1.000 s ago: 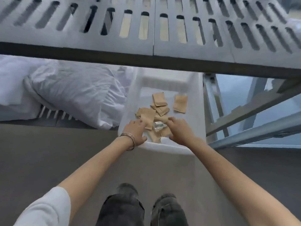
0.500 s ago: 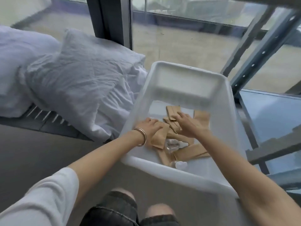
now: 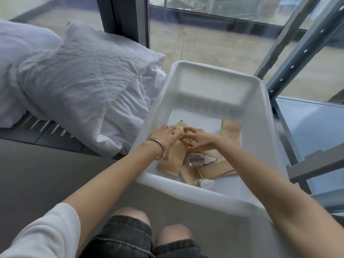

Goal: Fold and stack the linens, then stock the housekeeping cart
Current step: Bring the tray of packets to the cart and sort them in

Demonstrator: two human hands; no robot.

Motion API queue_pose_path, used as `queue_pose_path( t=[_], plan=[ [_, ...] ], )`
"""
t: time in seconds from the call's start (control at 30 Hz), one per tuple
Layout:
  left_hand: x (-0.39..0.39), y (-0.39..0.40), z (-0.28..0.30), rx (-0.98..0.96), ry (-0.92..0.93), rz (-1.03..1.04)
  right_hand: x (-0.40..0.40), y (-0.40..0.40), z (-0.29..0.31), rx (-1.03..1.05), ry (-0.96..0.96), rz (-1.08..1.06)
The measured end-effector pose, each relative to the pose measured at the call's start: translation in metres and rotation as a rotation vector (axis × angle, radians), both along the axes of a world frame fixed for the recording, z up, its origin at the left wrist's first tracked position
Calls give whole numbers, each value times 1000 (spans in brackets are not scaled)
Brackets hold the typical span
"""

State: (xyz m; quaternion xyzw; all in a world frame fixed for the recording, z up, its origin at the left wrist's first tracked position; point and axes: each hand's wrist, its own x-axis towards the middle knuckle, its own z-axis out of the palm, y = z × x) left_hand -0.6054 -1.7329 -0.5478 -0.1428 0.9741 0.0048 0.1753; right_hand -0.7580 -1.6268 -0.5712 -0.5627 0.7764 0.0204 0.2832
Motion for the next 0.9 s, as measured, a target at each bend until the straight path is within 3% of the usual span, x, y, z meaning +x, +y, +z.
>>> queue_pose_path(
  t=[0.07,0.17,0.3,0.4,0.63,0.73,0.9],
  plan=[
    [0,1,-1,36,-4,27,3,6,-2,-36,-99,-2],
    [0,1,0,107,39,59,5,7,0,-147,-225,-177],
    [-2,-3,3,144,178,105,11,-4,7,-181,-162,-399],
    [-3,-4,4,174,258,114,27,-12,7,-84,-82,-345],
    [1,-2,16,239,609,170,49,-17,-4,4,-141,-241],
    [0,-3,15,297,661,209,45,-22,-4,-115,-304,-372],
    [-2,-3,13,302,671,220,48,-39,-12,-258,-240,-628]
  ],
)
